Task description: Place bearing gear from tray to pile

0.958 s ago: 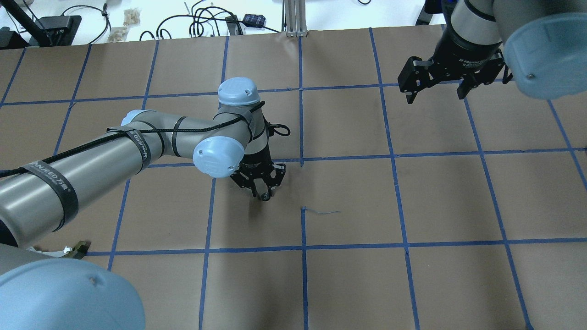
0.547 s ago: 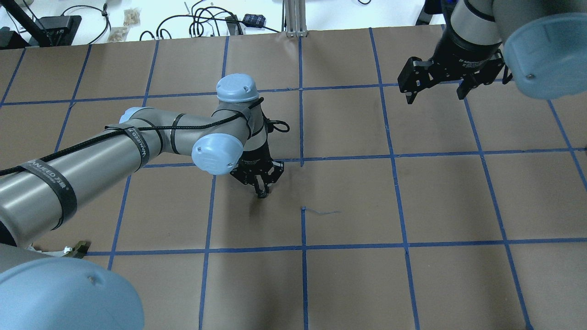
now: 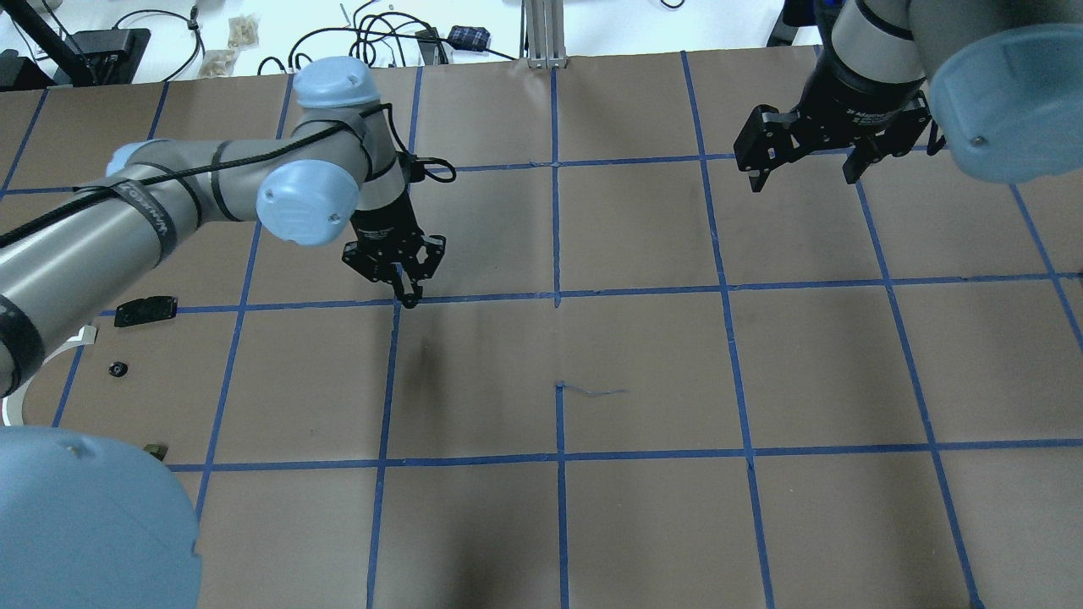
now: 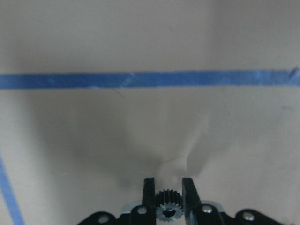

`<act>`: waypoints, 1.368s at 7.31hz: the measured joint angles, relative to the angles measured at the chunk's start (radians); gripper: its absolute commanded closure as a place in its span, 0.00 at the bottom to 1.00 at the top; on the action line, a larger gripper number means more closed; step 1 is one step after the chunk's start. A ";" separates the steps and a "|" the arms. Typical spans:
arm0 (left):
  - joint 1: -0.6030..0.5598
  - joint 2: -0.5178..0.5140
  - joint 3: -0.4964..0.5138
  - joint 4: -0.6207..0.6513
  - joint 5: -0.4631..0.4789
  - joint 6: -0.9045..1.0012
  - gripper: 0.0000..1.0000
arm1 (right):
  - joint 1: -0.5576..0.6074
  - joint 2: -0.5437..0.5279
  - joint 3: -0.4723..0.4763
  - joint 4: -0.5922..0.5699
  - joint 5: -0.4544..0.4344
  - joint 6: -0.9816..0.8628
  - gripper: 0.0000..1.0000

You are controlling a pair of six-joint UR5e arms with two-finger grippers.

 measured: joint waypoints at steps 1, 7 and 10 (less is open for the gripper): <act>0.084 0.006 0.019 -0.022 0.042 0.096 1.00 | 0.000 0.000 0.000 0.000 0.000 -0.001 0.00; 0.482 0.009 0.012 -0.020 0.180 0.525 1.00 | 0.001 0.000 0.000 0.000 0.001 -0.001 0.00; 0.617 -0.019 -0.046 0.050 0.190 0.627 1.00 | 0.001 0.000 0.001 0.000 0.000 -0.002 0.00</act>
